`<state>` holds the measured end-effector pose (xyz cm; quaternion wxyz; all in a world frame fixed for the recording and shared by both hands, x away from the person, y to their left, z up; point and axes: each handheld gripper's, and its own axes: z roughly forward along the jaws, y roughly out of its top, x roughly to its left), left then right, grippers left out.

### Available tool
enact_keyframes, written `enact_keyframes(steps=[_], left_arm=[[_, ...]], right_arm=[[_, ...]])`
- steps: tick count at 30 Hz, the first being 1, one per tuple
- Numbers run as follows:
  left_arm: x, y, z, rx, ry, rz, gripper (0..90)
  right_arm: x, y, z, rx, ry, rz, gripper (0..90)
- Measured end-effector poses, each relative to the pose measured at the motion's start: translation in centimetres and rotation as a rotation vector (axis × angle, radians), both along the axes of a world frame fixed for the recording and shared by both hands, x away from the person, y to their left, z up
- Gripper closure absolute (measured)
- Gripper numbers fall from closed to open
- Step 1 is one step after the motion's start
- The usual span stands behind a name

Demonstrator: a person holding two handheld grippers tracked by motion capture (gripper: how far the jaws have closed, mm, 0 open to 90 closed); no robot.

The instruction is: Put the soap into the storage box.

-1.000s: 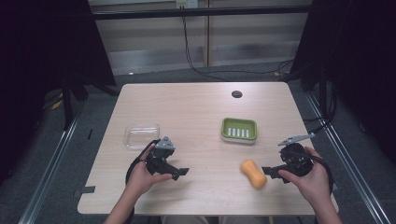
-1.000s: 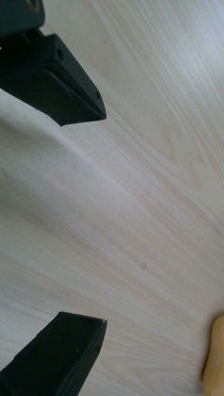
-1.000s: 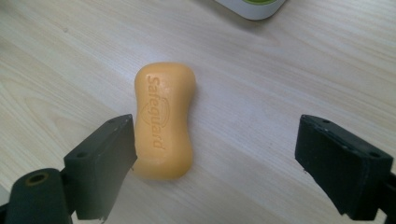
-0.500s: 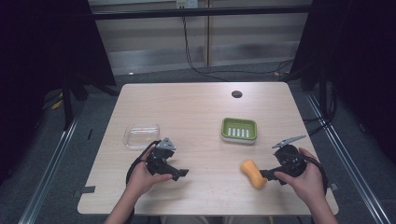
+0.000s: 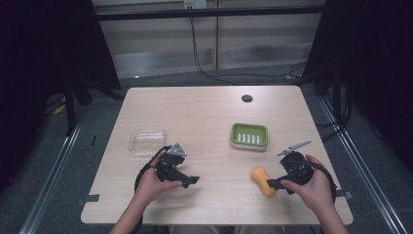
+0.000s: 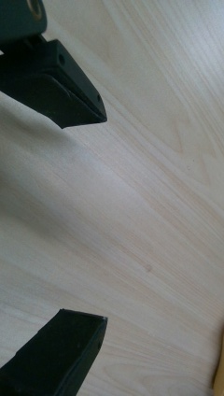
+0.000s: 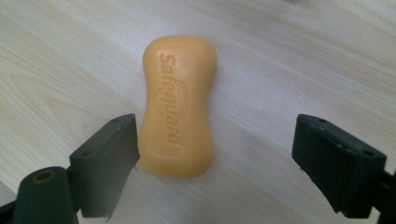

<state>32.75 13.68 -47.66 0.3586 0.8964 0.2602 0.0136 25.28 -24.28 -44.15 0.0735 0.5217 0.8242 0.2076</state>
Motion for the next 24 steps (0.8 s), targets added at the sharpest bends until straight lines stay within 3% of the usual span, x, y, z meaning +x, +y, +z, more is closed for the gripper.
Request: enact_keyframes(steps=[2, 8, 24], left_arm=[[0.1, 0.0, 0.1, -0.013, -0.004, 0.004, 3.8], [0.3, -0.4, -0.2, 0.001, 0.006, -0.004, 3.8], [0.3, -0.3, 0.1, -0.005, -0.004, 0.002, 3.8]], right_arm=[[0.1, 0.2, -0.1, 0.002, 0.010, 0.008, 14.9], [0.6, 1.3, -0.2, -0.015, 0.034, 0.031, 15.3], [2.3, 3.0, -1.3, -0.057, 0.126, 0.022, 16.3]])
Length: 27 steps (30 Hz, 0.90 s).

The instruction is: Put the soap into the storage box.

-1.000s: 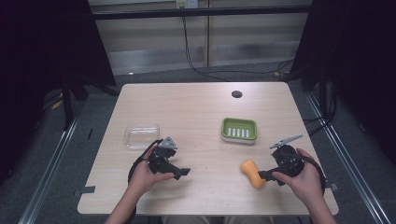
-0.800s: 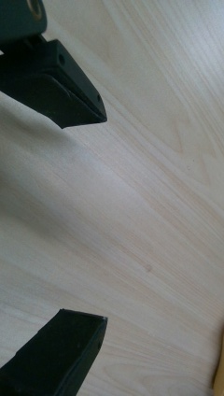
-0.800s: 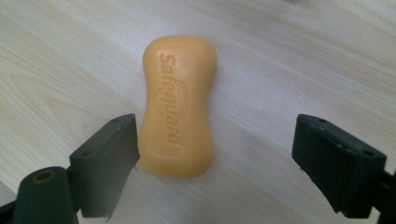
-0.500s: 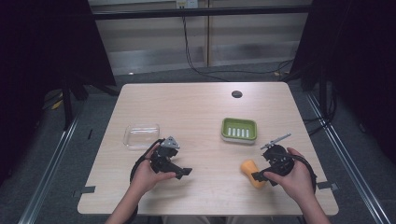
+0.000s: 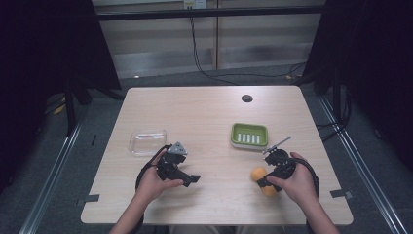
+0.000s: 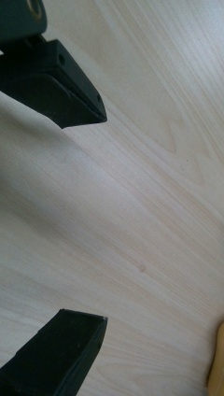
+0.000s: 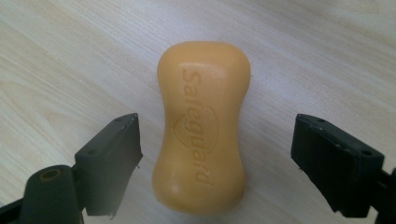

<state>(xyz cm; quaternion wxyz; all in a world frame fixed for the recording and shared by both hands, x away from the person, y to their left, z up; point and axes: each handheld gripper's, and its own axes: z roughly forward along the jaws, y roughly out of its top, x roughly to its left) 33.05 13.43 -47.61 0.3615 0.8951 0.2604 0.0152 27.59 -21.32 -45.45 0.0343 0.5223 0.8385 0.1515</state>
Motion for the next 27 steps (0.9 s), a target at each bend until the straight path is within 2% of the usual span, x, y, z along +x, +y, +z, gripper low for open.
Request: enact_keyframes(steps=[3, 13, 16, 17, 22, 24, 26, 27], left_arm=[[0.1, 0.2, 0.1, -0.008, -0.001, 0.002, 3.8], [0.2, 0.2, 0.2, -0.018, -0.011, 0.002, 3.8], [0.2, 0.2, 0.2, -0.018, -0.008, -0.001, 3.9], [0.1, 0.1, 0.1, -0.016, -0.011, 0.002, 3.8], [0.2, 0.2, 0.1, -0.015, -0.011, 0.003, 3.9], [0.2, 0.2, 0.2, -0.008, -0.010, 0.007, 3.9], [0.2, 0.2, 0.2, -0.015, -0.009, 0.008, 4.1], [0.2, 0.3, 0.2, -0.005, -0.014, 0.015, 4.1]], right_arm=[[0.2, 0.1, -0.2, -0.004, 0.016, -0.005, 16.7], [0.5, 0.9, -0.7, -0.021, 0.020, 0.007, 17.1], [0.6, 1.3, -1.0, -0.007, 0.052, -0.008, 17.8], [0.7, 1.2, -1.1, -0.024, 0.049, 0.006, 17.9], [0.8, 1.4, -1.4, -0.040, 0.058, 0.008, 19.8], [0.8, 1.4, -1.4, -0.049, 0.050, 0.009, 21.9], [0.8, 1.4, -1.5, -0.055, 0.052, 0.008, 25.5], [0.8, 1.4, -1.7, -0.065, 0.059, -0.004, 27.2]])
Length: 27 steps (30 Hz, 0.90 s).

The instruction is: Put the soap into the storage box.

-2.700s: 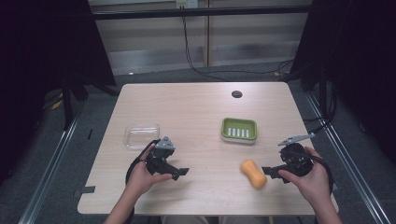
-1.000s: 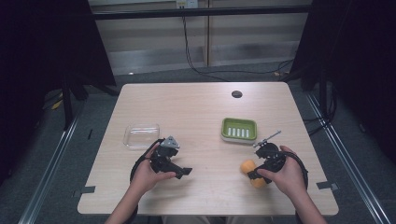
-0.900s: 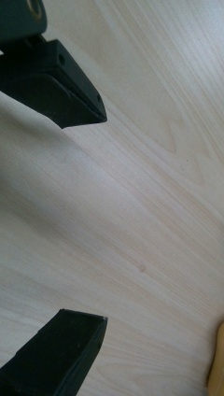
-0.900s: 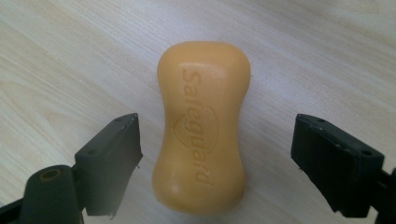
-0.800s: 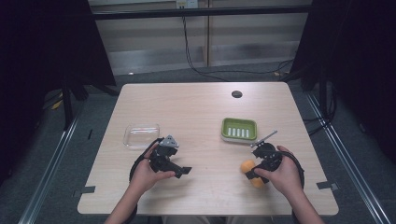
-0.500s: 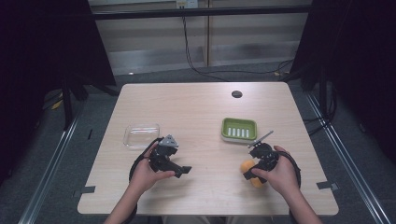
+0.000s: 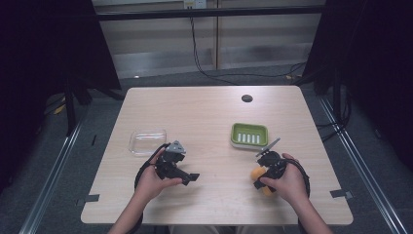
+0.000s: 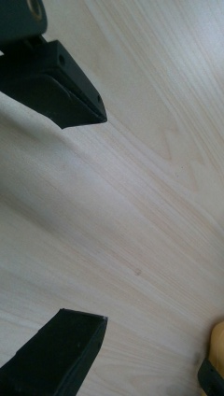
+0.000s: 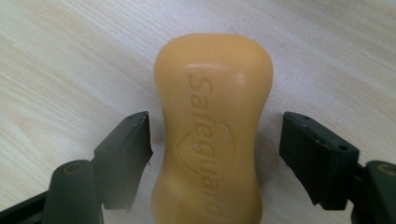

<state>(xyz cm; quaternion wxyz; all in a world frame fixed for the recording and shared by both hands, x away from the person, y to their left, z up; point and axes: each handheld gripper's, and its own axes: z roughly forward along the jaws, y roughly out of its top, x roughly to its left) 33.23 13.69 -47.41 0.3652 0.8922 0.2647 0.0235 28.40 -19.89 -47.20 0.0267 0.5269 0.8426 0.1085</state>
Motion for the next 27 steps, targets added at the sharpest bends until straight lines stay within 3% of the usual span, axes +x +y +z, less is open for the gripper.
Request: enact_keyframes(steps=[2, 7, 8, 10, 15, 24, 27], left_arm=[[0.02, 0.02, -0.06, -0.012, 0.002, 0.003, 4.1], [0.14, 0.21, 0.13, 0.002, 0.003, -0.004, 4.2], [0.11, 0.25, 0.14, 0.002, -0.007, 0.011, 4.2], [0.10, 0.25, 0.13, -0.002, -0.008, 0.015, 4.2], [0.03, 0.21, 0.08, -0.005, -0.010, 0.011, 4.3], [0.08, 0.17, 0.02, 0.002, -0.011, 0.010, 4.4], [0.03, 0.06, -0.03, -0.010, -0.012, 0.014, 4.4]], right_arm=[[-0.02, 0.12, 0.09, -0.027, -0.001, 0.000, 33.2], [0.01, 0.35, 0.10, -0.048, -0.003, -0.005, 36.8], [0.05, 0.58, 0.19, -0.068, 0.000, 0.002, 45.6], [0.04, 0.68, 0.26, -0.066, -0.003, -0.005, 50.2], [0.31, 0.80, 0.33, -0.075, 0.009, -0.005, 50.7], [0.62, 0.30, 0.42, -0.040, 0.029, 0.034, 50.8], [0.73, 0.13, 0.43, -0.034, 0.040, 0.024, 50.9]])
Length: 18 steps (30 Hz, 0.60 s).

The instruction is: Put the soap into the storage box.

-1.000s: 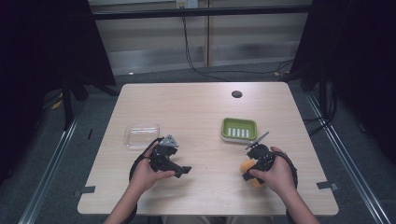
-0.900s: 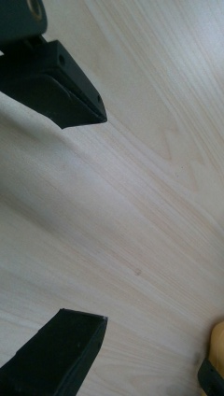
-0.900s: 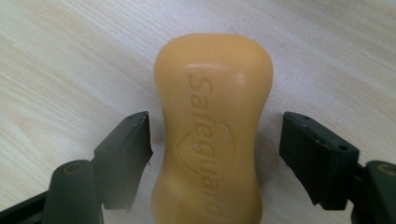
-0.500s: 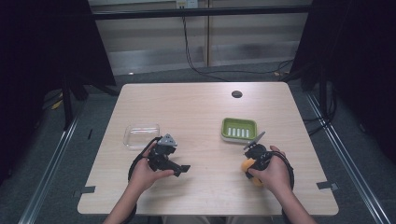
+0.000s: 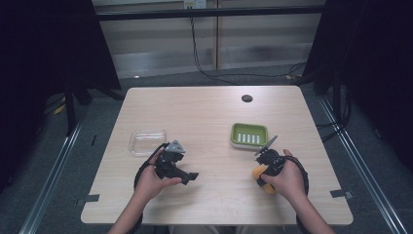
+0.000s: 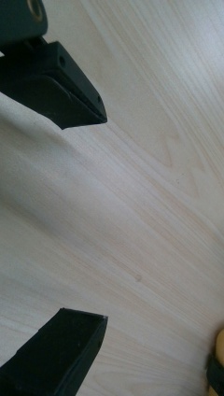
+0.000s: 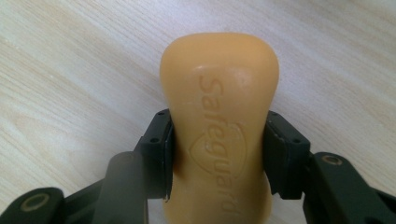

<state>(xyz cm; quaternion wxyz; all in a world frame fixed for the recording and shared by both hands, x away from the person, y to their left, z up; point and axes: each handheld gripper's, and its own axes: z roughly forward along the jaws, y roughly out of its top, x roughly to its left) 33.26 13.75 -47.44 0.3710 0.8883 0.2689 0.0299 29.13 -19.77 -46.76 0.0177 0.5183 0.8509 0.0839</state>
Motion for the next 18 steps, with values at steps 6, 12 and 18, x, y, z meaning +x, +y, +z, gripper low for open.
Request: enact_keyframes(steps=[6, 12, 18], left_arm=[[0.0, 0.0, 0.1, 0.011, -0.003, -0.005, 4.7], [0.0, 0.0, 0.1, 0.006, -0.005, -0.008, 4.7], [0.1, 0.0, 0.0, 0.011, -0.005, -0.009, 4.7]], right_arm=[[-0.1, -0.3, 0.3, 0.006, -0.010, -0.008, 51.0], [0.1, -0.6, 1.0, 0.001, 0.002, -0.006, 51.0], [0.6, -0.6, 1.8, 0.016, 0.021, 0.030, 51.0]])
